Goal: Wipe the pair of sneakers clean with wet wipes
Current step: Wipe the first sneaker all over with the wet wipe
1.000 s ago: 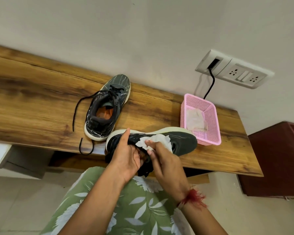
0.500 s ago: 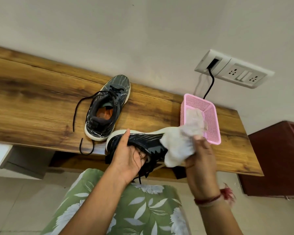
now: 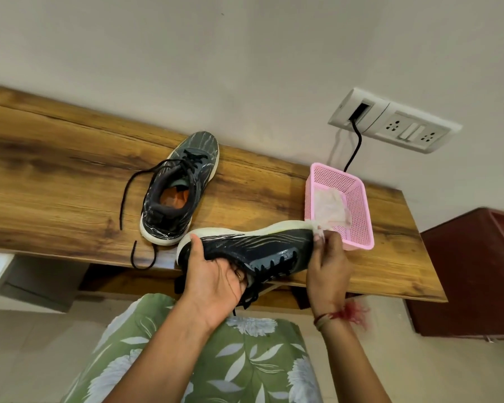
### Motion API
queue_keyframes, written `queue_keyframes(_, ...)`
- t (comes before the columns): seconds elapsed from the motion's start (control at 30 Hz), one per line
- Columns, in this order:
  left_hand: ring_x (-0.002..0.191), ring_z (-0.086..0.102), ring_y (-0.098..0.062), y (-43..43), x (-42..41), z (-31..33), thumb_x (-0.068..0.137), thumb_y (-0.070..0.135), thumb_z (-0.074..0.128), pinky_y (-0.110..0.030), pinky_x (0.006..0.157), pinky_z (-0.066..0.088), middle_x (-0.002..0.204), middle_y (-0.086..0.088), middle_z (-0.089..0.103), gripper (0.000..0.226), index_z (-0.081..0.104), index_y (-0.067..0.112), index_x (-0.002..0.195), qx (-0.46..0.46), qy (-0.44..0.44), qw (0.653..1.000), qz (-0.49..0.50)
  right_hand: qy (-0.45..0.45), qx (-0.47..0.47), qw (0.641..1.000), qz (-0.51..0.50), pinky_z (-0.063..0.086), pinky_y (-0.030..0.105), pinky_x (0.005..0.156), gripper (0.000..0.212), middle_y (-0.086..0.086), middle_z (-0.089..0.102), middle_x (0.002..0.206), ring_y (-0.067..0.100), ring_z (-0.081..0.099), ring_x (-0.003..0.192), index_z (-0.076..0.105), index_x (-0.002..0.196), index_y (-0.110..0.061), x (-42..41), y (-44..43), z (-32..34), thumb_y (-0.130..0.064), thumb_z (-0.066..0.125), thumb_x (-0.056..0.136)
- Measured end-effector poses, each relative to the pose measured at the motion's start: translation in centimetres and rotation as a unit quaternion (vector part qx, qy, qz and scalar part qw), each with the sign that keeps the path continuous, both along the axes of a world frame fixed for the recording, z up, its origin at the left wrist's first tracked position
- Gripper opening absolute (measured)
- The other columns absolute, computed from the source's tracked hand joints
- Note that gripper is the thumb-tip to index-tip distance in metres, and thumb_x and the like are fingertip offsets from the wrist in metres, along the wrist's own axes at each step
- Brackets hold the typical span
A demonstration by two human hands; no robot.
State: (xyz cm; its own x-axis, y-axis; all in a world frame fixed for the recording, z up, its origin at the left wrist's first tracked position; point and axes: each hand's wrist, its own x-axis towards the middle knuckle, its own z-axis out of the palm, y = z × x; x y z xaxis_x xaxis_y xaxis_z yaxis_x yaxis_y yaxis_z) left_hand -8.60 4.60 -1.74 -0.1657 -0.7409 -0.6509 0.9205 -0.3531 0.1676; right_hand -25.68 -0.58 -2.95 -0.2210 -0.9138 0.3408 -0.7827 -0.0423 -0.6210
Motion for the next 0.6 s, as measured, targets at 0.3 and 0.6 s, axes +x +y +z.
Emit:
queue_keyframes(0.3, 0.101, 0.045, -0.023, -0.2, -0.1, -1.4, 0.089, 0.064, 0.042, -0.036, 0.110, 0.032, 0.114, -0.011, 0.054, 0.069, 0.059, 0.004, 0.120, 0.044, 0.010, 0.998, 0.041, 0.077, -0.015, 0.992, 0.096, 0.050, 0.029, 0.074, 0.031, 0.007, 0.067, 0.110, 0.024, 0.065, 0.093, 0.060, 0.118, -0.011, -2.2, 0.2, -0.3, -0.026, 0.044, 0.095)
queue_keyframes(0.6, 0.100, 0.063, -0.026, 1.0, -1.2, -0.6, 0.086, 0.049, 0.058, -0.042, 0.098, 0.044, 0.105, -0.014, 0.068, 0.048, 0.060, 0.005, 0.104, 0.077, 0.036, 0.990, 0.113, 0.070, -0.006, 0.991, 0.111, 0.053, 0.033, 0.079, 0.044, 0.007, 0.066, 0.111, 0.026, 0.065, 0.097, 0.059, 0.117, -0.012, -1.4, 1.1, -0.3, -0.039, 0.033, 0.094)
